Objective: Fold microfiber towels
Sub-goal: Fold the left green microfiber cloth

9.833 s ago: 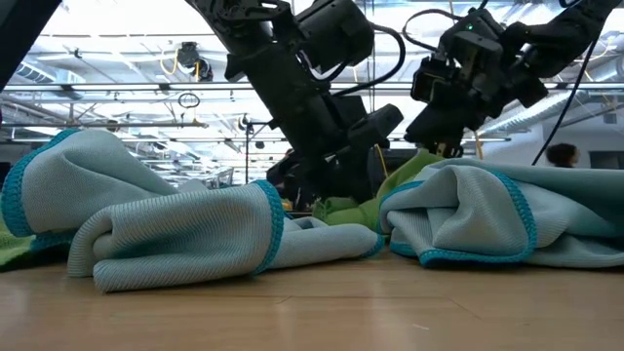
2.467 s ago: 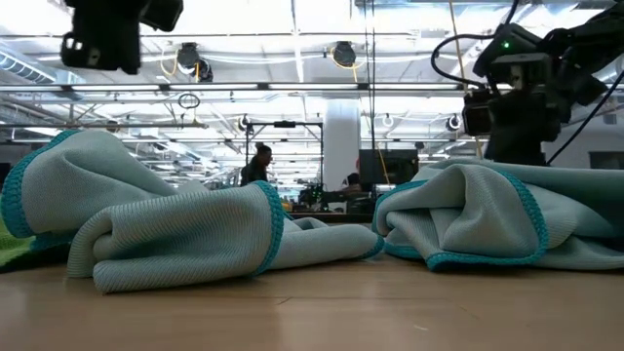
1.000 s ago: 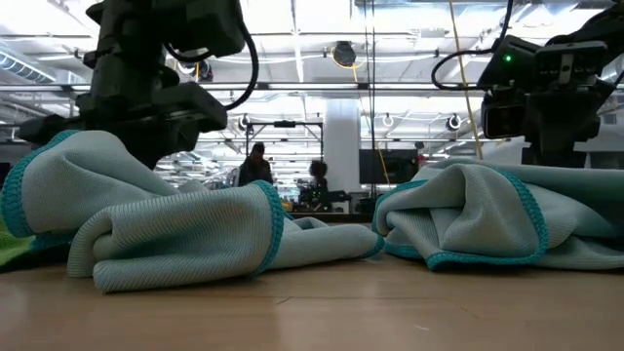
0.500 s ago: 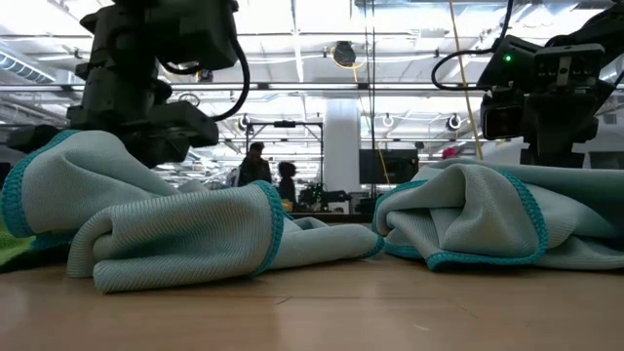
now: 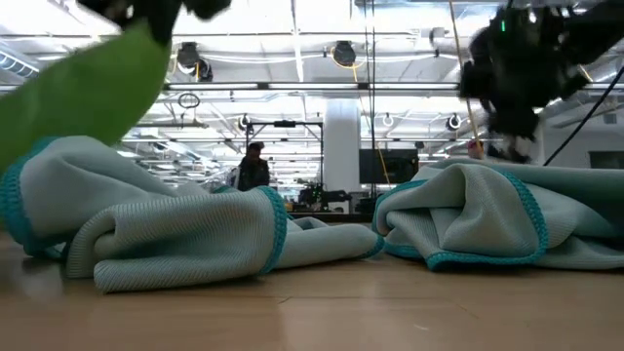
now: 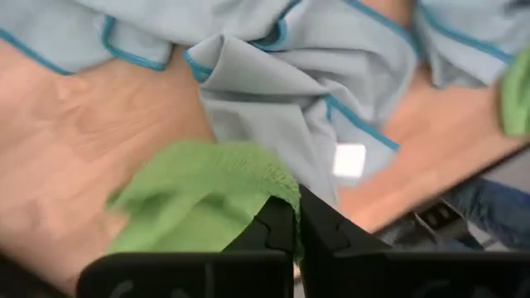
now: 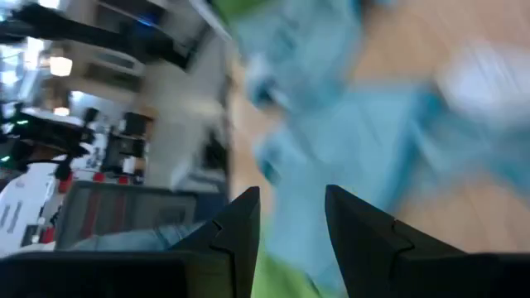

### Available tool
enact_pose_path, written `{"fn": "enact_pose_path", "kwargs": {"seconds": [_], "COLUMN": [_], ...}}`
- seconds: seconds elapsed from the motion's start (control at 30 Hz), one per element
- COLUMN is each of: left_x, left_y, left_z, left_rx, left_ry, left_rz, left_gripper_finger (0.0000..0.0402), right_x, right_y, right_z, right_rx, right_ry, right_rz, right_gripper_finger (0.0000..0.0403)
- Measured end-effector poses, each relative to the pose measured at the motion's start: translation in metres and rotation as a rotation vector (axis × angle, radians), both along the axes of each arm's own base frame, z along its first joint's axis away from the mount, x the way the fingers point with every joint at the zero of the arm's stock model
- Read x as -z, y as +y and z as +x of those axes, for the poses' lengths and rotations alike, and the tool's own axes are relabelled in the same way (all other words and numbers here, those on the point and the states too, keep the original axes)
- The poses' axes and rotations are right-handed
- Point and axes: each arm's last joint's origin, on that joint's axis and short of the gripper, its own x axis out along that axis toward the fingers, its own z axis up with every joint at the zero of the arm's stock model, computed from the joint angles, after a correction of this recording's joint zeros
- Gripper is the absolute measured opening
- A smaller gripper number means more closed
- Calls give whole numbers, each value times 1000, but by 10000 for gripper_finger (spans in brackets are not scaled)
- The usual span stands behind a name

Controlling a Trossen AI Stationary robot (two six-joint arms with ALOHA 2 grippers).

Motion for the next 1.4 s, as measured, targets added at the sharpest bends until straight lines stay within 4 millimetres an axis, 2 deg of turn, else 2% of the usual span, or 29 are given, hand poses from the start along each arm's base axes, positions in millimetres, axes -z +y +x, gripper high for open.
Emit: {"fn": "enact_pose_path", "kwargs": {"seconds": [0.1, 0.23, 0.43, 0.57, 0.7, 0.87, 0.97, 1.17, 1.27, 1.4], "left_x": [-36, -74, -118, -139, -146, -140, -137, -141, -147, -155], "left_y": [1, 3, 6, 5, -2, -9, -7, 10, 23, 33], "left_z": [-5, -10, -14, -7, 6, 18, 22, 21, 18, 17], "left_rx": [58, 94, 83, 96, 146, 209, 218, 76, -48, -90], "left_ry": [-53, -156, -310, -397, -434, -440, -441, -466, -506, -568], "left_rz": [-2, -21, -50, -60, -95, -108, -93, 24, 128, 186], "left_gripper_finger": [1, 1, 1, 0, 0, 0, 0, 0, 0, 0], "right_x": [-29, -62, -93, -108, -119, -128, -129, -128, -125, -110], "right_y": [-2, -7, -14, -18, -21, -23, -19, 0, 13, 25], "right_z": [12, 28, 52, 65, 77, 93, 104, 125, 133, 140], "right_rx": [17, 46, 7, -6, -32, -72, -106, -187, -206, -237], "right_ry": [-129, -236, -301, -330, -364, -409, -421, -497, -518, -455], "right_rz": [-72, -177, -211, -245, -285, -324, -339, -356, -377, -404], "right_gripper_finger": [130, 130, 130, 130, 130, 131, 131, 134, 151, 185]}}
